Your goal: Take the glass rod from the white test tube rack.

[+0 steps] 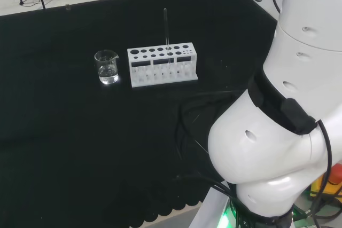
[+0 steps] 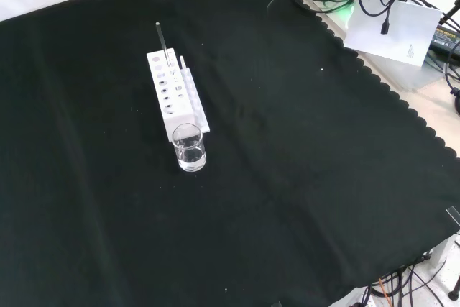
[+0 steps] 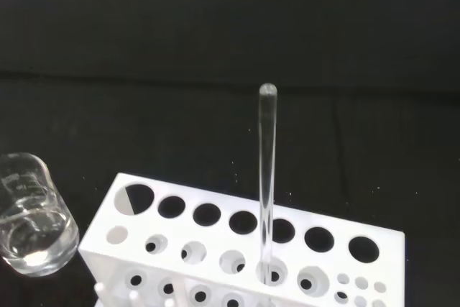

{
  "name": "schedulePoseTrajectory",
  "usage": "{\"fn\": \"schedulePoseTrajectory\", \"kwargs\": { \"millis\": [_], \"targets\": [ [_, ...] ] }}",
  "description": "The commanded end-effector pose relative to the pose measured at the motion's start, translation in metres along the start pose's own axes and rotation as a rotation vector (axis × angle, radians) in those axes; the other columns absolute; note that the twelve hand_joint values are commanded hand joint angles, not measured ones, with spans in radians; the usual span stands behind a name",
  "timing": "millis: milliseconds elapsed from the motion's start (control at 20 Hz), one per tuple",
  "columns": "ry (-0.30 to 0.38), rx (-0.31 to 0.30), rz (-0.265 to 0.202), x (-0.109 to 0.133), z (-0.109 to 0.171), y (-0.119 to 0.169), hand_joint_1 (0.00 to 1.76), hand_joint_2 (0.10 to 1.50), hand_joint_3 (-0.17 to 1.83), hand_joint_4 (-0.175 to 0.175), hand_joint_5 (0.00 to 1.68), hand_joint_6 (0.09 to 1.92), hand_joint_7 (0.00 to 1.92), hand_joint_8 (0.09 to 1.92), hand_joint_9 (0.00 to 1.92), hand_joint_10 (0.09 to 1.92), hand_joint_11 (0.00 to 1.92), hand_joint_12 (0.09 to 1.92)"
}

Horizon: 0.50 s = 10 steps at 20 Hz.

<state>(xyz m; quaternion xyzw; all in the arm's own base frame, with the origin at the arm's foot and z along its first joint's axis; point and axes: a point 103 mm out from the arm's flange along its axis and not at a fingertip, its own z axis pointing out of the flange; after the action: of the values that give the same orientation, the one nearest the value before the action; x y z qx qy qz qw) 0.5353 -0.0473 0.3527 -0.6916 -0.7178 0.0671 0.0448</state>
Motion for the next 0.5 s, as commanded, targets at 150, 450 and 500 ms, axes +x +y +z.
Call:
{"fn": "schedulePoseTrajectory", "kwargs": {
  "millis": [150,450,500],
  "targets": [
    [-0.021,0.024,-0.012,-0.007,0.029,-0.001,0.64,1.22,-0.17,-0.175,0.15,0.09,0.00,0.88,0.10,0.96,0.02,1.43],
    [-0.019,0.039,-0.015,-0.008,0.049,-0.002,0.64,1.22,-0.17,-0.175,0.15,0.09,0.01,0.91,0.12,0.96,0.03,1.43],
    [-0.020,0.040,-0.017,-0.008,0.051,-0.003,0.63,1.22,-0.17,-0.175,0.15,0.09,0.01,0.92,0.12,0.96,0.03,1.43]
  ]
}}
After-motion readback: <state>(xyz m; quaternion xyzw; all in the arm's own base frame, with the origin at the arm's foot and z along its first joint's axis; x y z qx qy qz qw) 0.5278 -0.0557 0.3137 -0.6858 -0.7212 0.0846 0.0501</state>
